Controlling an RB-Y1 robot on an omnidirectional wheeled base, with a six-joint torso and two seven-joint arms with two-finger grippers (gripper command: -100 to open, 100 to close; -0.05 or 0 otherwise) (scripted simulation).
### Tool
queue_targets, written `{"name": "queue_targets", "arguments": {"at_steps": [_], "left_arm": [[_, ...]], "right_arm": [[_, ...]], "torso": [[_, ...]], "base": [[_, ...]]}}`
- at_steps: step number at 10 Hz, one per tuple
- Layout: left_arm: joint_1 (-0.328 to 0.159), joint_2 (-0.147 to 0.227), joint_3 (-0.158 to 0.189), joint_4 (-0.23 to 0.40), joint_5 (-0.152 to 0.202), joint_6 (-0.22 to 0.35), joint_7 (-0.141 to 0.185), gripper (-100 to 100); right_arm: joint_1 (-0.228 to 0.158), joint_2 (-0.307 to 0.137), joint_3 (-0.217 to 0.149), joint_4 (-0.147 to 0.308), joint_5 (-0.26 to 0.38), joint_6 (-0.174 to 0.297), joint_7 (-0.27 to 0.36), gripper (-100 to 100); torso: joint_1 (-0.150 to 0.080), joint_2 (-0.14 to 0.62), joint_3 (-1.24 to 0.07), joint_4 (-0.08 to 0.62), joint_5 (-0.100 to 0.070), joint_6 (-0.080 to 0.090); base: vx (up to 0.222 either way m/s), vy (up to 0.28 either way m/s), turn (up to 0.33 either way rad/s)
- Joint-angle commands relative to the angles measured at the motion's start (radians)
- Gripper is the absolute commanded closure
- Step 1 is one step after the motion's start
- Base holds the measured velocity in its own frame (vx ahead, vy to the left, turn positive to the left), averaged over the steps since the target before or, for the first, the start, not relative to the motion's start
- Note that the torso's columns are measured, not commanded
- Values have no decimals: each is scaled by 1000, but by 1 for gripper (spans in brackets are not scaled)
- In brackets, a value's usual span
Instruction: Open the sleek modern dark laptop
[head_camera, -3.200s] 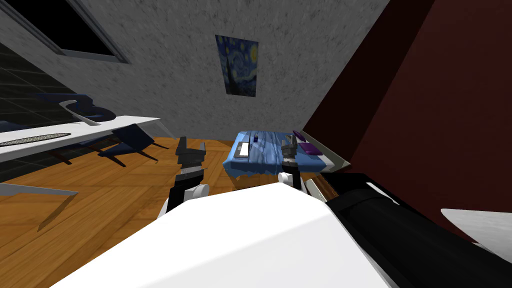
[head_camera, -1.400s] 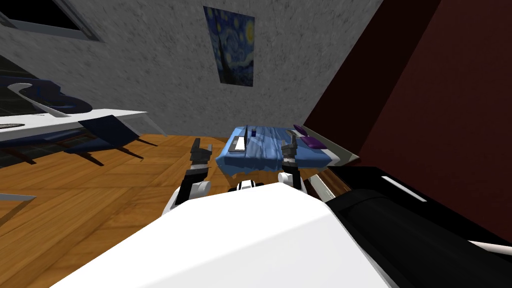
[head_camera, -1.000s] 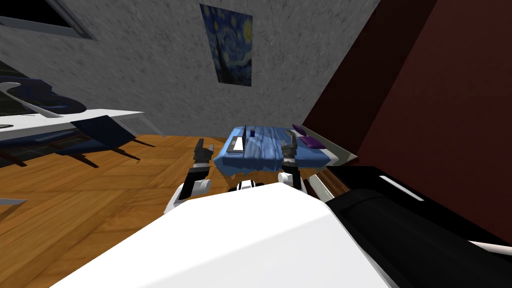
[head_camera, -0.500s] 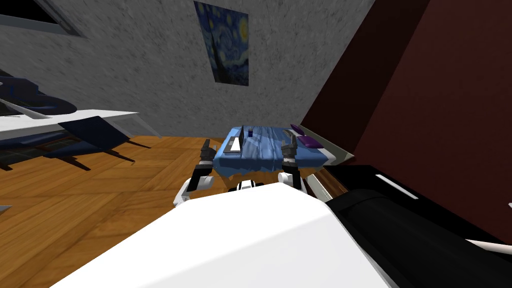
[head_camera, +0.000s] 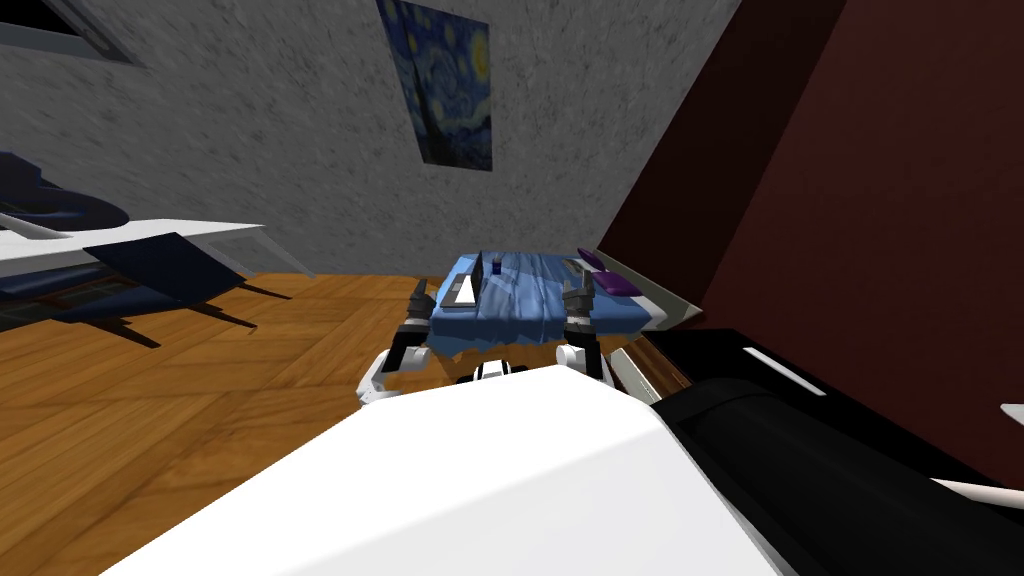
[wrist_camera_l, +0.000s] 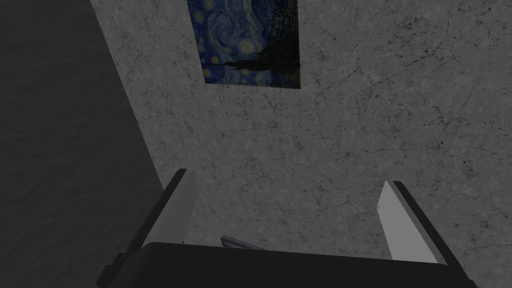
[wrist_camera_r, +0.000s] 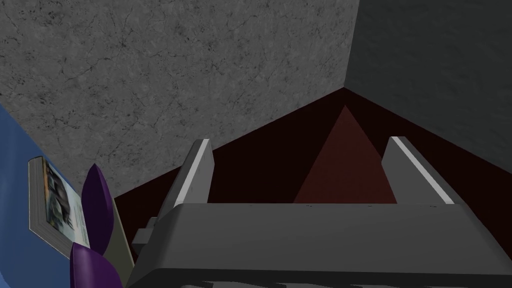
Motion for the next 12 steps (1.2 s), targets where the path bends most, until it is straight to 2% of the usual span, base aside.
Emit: {"name": "queue_targets", "arguments": {"at_steps": [1, 4, 5, 6, 8, 9, 10, 11, 12], "left_arm": [[-56, 17, -1, 83, -5, -6, -19, -100], [-84, 25, -2, 149, -8, -6, -28, -100], [-112, 34, -2, 190, -10, -7, -37, -100], [-112, 34, -2, 197, -10, -7, -37, -100], [-169, 52, -3, 270, -15, -8, -56, -100], [-169, 52, -3, 294, -15, -8, -56, -100], [-198, 61, -3, 328, -18, -8, -66, -100], [-198, 61, -3, 344, -18, -8, -66, -100], [-226, 71, -3, 389, -20, -8, -75, -100]], "right_arm": [[0, 0, 0, 0, 0, 0, 0, 0], [0, 0, 0, 0, 0, 0, 0, 0], [0, 0, 0, 0, 0, 0, 0, 0], [0, 0, 0, 0, 0, 0, 0, 0], [0, 0, 0, 0, 0, 0, 0, 0], [0, 0, 0, 0, 0, 0, 0, 0], [0, 0, 0, 0, 0, 0, 0, 0], [0, 0, 0, 0, 0, 0, 0, 0], [0, 0, 0, 0, 0, 0, 0, 0]], "torso": [[1, 0, 0, 0, 0, 0], [1, 0, 0, 0, 0, 0], [1, 1, 0, 0, 0, 0], [0, 0, 0, 0, 0, 0], [-1, 0, 0, 0, 0, 0], [-2, -1, 0, 0, 0, 0], [0, 0, 0, 0, 0, 0], [1, 0, 0, 0, 0, 0], [1, 0, 0, 0, 0, 0]], "base": [[20, -82, -50], [15, -53, -19], [15, -53, -36], [12, -45, -12], [22, -71, -36], [16, -62, -19], [14, -57, -23], [16, -46, -16], [12, -51, -32]]}}
